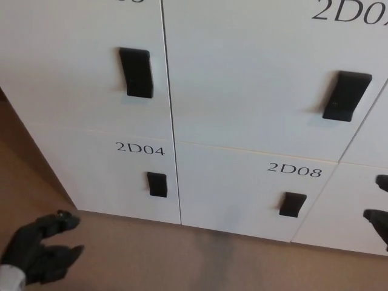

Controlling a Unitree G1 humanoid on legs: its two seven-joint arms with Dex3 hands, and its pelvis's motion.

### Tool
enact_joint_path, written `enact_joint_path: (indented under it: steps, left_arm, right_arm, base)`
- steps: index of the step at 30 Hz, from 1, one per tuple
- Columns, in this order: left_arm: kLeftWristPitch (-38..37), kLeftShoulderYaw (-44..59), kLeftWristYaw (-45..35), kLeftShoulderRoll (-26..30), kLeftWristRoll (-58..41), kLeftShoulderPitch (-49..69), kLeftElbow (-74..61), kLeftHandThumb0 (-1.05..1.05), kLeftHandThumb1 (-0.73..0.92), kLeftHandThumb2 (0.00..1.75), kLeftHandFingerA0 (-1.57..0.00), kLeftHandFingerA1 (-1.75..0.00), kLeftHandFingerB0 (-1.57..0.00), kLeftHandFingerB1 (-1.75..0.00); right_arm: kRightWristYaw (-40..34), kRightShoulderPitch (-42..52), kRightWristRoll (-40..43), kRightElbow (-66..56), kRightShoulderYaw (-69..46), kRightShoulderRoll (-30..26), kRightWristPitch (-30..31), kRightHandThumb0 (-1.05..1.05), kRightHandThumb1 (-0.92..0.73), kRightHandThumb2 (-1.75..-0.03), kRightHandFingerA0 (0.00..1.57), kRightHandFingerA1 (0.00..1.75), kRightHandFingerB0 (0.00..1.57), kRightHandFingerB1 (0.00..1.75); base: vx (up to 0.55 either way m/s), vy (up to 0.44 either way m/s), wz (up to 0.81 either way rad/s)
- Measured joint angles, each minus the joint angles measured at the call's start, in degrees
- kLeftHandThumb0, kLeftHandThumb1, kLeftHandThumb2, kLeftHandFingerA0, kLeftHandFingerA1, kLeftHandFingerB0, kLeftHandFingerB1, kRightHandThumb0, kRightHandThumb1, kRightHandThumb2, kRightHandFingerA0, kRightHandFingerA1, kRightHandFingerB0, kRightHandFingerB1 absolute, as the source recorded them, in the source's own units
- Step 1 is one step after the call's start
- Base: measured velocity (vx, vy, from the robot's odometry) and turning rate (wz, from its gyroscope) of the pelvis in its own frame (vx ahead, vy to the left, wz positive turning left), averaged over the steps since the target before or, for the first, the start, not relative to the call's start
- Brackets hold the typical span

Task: The robot walks towards an open cabinet and lifts its left hand to push the door towards the right to close it.

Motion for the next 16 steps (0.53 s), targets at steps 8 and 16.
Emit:
enact_joint_path:
  steps: [8,16]
  left_arm:
    - [-2.38,3.24,1.63,0.34,0.03,-0.90,7.25,-0.36,0.59,0.58,-0.50,-0.40,-0.45,-0.38]
    - [-5.91,4.51,3.80,0.49,0.82,-1.08,11.67,-0.38,0.60,0.58,-0.47,-0.40,-0.42,-0.37]
  right_arm:
    - [-4.02,-6.06,-3.42,14.41,2.48,0.00,-1.75,-0.10,-0.58,-0.58,0.62,0.56,0.46,0.48]
    - [-7.31,-7.10,-7.21,26.29,4.02,-2.82,-7.08,-0.07,-0.58,-0.56,0.60,0.55,0.46,0.48]
  base:
    - [0.00,0.000,0.00]
    - [0.00,0.000,0.00]
